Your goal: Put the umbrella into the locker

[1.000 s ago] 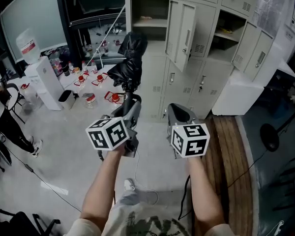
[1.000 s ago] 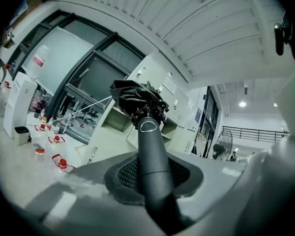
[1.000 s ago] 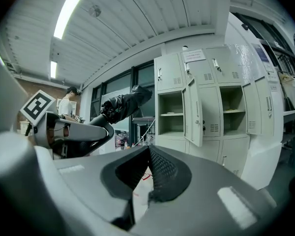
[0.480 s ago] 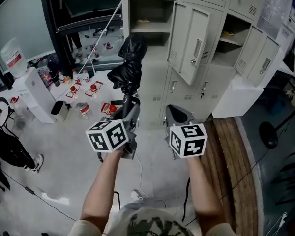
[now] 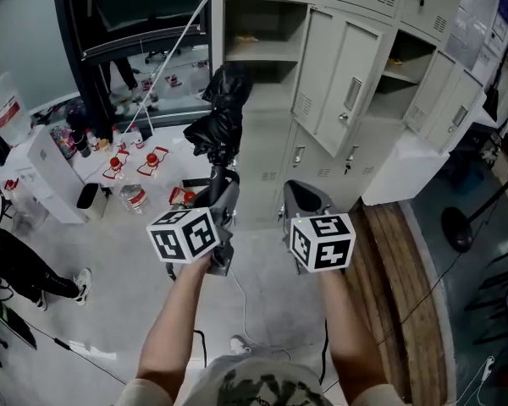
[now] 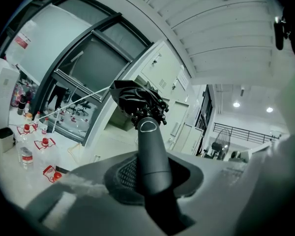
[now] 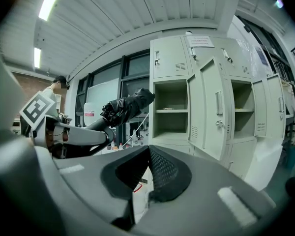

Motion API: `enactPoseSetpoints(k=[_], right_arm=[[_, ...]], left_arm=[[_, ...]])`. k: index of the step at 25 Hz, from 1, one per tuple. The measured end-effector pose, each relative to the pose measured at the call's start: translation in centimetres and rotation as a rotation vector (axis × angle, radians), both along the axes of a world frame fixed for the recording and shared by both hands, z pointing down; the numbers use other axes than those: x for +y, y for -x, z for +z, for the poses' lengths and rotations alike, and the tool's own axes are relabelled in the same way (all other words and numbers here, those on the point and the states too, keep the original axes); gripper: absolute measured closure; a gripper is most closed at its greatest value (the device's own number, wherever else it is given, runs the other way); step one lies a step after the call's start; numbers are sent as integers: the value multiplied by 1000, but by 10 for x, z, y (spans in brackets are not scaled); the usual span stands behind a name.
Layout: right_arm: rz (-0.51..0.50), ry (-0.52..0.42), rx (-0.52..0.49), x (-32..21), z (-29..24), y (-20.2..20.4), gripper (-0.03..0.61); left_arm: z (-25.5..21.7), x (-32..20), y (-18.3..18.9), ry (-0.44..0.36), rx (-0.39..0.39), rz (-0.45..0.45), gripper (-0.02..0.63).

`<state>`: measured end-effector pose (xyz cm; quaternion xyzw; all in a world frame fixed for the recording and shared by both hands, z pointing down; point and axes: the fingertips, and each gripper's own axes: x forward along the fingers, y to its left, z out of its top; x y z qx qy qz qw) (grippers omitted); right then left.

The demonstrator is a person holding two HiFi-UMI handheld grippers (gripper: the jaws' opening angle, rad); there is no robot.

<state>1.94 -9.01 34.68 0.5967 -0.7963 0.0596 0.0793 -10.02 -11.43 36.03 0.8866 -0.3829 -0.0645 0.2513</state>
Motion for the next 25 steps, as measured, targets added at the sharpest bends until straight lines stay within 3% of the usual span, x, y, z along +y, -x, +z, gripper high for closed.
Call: enactPoseSetpoints(k=[12,25], right_arm=[[29,-27,5,-28,-7,13,583],[-11,-86,32,-91,-18,-2,583]], left_arm=[[15,-23,0,11,-40,69,526],[42,-78,-31,46,-77,68,526]])
